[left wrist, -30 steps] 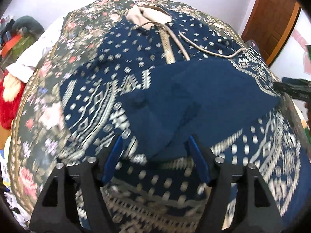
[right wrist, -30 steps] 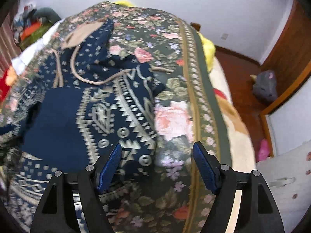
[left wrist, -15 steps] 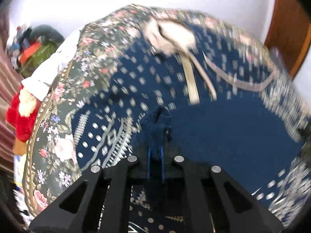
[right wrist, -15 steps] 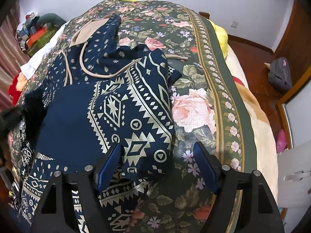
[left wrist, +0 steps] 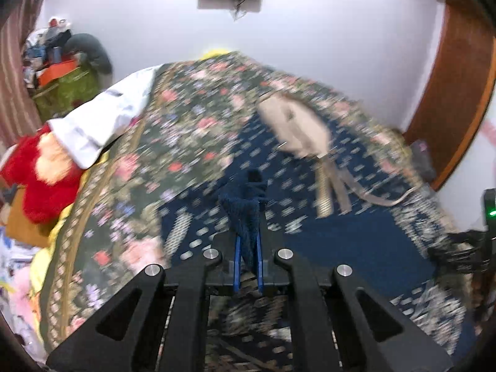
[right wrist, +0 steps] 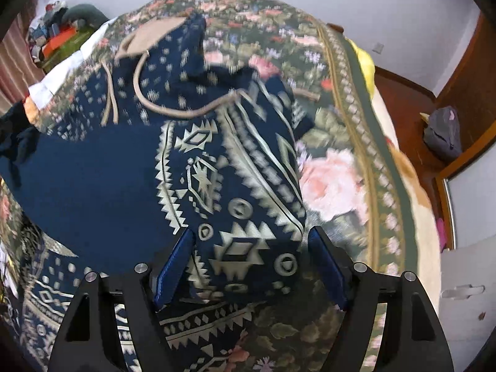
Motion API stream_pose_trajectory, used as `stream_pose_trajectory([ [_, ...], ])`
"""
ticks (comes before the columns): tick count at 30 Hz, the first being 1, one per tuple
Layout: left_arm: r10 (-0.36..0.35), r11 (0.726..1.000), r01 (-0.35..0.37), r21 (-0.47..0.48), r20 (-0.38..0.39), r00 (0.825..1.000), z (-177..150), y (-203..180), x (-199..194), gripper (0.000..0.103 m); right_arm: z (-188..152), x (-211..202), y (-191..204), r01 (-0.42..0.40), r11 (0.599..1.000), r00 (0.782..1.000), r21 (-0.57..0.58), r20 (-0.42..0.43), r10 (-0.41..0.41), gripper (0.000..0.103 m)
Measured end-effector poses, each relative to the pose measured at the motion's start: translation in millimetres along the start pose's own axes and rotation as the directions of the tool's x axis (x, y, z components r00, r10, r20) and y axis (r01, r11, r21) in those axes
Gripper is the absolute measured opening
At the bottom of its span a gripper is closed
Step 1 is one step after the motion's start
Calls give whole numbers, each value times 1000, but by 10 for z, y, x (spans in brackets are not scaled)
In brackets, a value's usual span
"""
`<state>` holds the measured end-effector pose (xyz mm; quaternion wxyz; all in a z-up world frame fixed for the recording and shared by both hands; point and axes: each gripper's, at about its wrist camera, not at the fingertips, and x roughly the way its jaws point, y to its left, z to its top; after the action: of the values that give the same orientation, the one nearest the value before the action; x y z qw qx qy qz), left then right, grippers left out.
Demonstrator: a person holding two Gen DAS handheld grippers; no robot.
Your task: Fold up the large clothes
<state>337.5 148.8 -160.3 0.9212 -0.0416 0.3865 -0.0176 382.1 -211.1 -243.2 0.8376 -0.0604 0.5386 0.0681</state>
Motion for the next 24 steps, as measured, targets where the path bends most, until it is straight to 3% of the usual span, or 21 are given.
stream_pose_trajectory([
  [6, 53, 998, -58, -27, -148, 988, -362, 281, 358, 9, -21, -21, -11, -15, 1000, 1000, 17, -14, 15, 77],
  [10, 110, 994, -108, 20, -231, 967, -595, 308, 506, 23, -24, -24, -24, -26, 1000, 999, 17, -23, 27, 77],
  [13, 170, 985, -158, 70, -242, 955, -715, 332, 487, 28, -26, -23, -22, -26, 1000, 999, 17, -21, 26, 78],
  [20, 172, 984, -155, 82, -272, 947, -662, 504, 258, 40, 20, -63, -45, -50, 999, 998, 6, -46, 50, 78],
  [24, 167, 985, -148, 93, -249, 954, -445, 559, 149, 58, 140, -199, -39, -54, 998, 998, -38, -21, 54, 78],
])
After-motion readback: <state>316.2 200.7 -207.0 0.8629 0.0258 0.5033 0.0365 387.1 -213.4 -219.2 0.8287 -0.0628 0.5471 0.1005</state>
